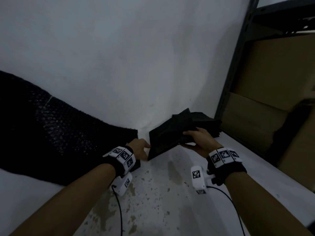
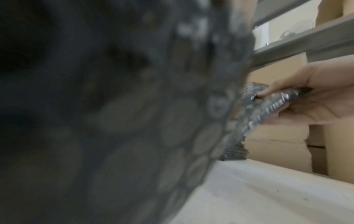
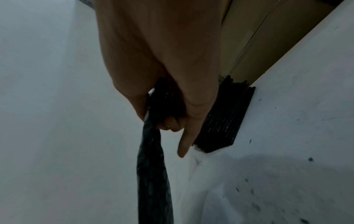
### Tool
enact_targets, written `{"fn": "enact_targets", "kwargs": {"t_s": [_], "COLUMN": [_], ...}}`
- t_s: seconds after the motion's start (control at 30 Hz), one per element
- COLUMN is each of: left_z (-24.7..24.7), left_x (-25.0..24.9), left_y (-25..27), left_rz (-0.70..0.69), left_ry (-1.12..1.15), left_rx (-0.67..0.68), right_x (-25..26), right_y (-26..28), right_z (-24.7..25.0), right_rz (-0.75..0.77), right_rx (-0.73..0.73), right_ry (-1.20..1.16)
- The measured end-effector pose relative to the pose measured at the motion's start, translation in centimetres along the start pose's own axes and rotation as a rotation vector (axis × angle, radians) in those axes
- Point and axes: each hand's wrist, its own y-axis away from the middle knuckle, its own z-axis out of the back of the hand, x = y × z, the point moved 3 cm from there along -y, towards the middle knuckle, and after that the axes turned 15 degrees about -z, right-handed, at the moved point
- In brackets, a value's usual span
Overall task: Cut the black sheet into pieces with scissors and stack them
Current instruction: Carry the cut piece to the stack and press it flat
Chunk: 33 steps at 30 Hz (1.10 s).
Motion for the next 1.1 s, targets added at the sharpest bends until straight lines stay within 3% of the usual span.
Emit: {"fn": "enact_targets", "kwargs": {"t_s": [0.07,0.13,0.2,0.3,0.43,0.63,0.83,1.0,1.1], "left_z": [0.8,1.5,1.8,2.8,3.5,2.9,3.2,4.4,5.2], "left_x": [-0.1,-0.9,-2.0,-4.1,-5.8,-7.3,-8.5,-9.0,-8.9], "left_y": [-0.2,0.0,0.2,1.4,1.6,-1.4,-6.1,-11.5,-15.1], "left_rz": [0.010,0.068,0.157,0.131,-0.009,-0.006,-0.044,-0.084,-0.047], "left_ry": [0.166,0.558,1.060,1.369,1.378,1.283,1.286,1.272,1.229], "left_rx": [-0.214,-0.359,-0.406,-0.339,-0.389,-0.535,-0.651,-0.699,-0.695], "right_x": [0.8,1.6,2.1,2.7,2.4,2.3,4.4,7.4,8.6], "right_y": [0.5,0.7,1.0,1.5,1.6,-0.1,-3.9,-6.8,-9.4], "right_z": [0.5,1.2,1.9,3.1,5.1,7.8,10.5,12.4,13.4], "right_rz": [0.023,0.035,0.041,0.043,-0.001,-0.036,0.158,0.386,0.374], "right_rx": [0.033,0.074,0.095,0.114,0.060,-0.052,-0.207,-0.463,-0.569], "right_ry": [-0.085,-0.174,-0.232,-0.246,-0.201,-0.266,-0.215,0.216,0.385]}}
